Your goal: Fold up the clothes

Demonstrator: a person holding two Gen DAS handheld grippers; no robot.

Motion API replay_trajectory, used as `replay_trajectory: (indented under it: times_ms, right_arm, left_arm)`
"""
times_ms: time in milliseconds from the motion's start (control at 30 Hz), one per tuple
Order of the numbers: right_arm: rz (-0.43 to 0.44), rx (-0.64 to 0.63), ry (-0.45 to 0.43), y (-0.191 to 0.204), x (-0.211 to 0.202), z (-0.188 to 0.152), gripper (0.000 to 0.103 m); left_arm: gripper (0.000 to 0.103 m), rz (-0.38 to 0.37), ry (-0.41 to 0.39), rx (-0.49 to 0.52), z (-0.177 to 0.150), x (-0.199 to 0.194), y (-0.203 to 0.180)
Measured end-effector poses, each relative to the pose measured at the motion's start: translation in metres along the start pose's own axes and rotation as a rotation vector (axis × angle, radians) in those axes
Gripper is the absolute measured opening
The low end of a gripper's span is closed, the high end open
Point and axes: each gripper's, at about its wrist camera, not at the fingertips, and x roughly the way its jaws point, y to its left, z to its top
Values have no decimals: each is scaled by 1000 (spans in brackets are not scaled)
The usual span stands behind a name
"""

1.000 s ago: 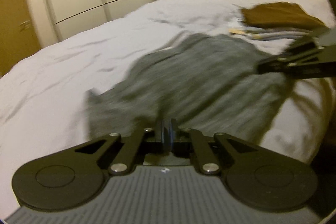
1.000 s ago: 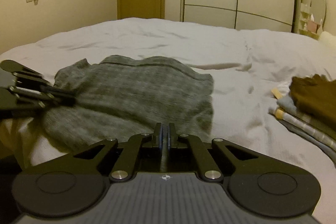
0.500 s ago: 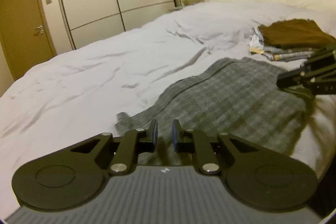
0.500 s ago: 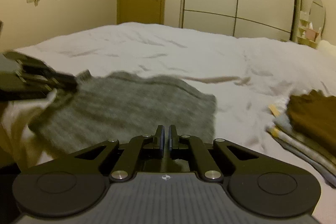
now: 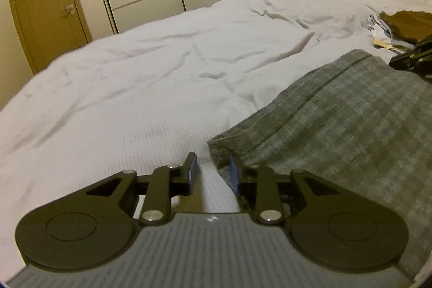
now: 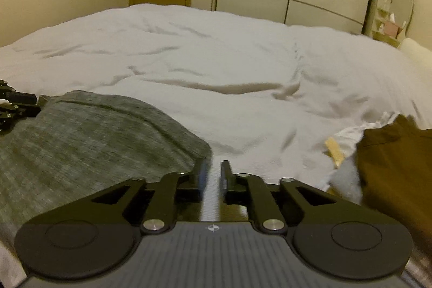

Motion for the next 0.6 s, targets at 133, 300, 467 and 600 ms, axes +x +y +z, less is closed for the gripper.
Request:
replay_trajectory:
  times_ms: [133, 300, 467, 600]
  right_arm:
    - [1, -24, -63, 7, -38, -3, 18]
    - [53, -168, -135, 39, -94, -24, 45]
    - [59, -354, -133, 77, -122, -50, 55]
    - [58, -489, -108, 98, -122, -64, 56]
  left_arm:
    - [27, 40, -54, 34, 7, -26, -11]
    - [49, -17, -142, 153, 4, -81, -48]
    - [59, -101, -151, 351, -11, -112, -97]
    - [60, -155, -128, 500, -23, -124, -131]
